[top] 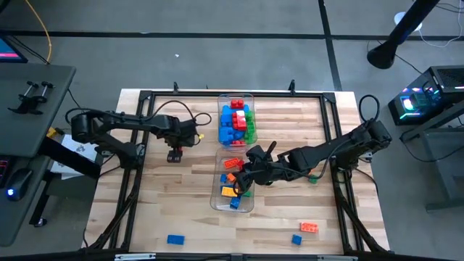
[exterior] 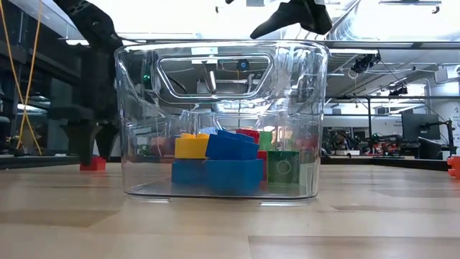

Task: Sort blocks by size
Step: Put the small red game piece into the bottom transparent bin

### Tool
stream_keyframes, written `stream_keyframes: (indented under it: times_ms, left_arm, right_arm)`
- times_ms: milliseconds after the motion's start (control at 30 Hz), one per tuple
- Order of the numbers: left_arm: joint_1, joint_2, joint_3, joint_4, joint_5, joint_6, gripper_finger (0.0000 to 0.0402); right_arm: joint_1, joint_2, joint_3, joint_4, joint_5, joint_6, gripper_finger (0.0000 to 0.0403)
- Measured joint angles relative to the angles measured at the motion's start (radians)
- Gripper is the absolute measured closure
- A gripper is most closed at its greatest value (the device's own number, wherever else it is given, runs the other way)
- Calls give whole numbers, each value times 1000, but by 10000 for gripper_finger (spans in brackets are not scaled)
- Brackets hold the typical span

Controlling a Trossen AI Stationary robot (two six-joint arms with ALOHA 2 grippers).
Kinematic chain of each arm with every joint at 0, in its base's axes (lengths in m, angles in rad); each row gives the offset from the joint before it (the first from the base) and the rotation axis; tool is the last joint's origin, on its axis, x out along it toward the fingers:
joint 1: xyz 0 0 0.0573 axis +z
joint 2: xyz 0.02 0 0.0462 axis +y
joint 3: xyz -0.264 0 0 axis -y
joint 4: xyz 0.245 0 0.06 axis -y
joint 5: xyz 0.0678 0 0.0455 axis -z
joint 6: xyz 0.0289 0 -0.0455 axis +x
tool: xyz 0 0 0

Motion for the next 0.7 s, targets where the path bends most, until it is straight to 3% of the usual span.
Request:
stream_keyframes:
  times_ms: [300, 400, 533, 700]
  left_arm:
    - [0, 130, 10, -10, 5, -2, 141]
    - [-1, 135, 9, -9, 28, -10, 182]
    - [-2, 105, 12, -4, 28, -67, 301]
    - [-3, 12, 37, 50, 29, -178, 309]
  right_arm:
    - [0, 0, 0, -3, 2, -2, 144]
    - [0, 0, 0, -4, 2, -12, 144]
    - [0, 0, 0, -4, 11, -33, 144]
    - [0, 0, 0, -4, 18, -63, 144]
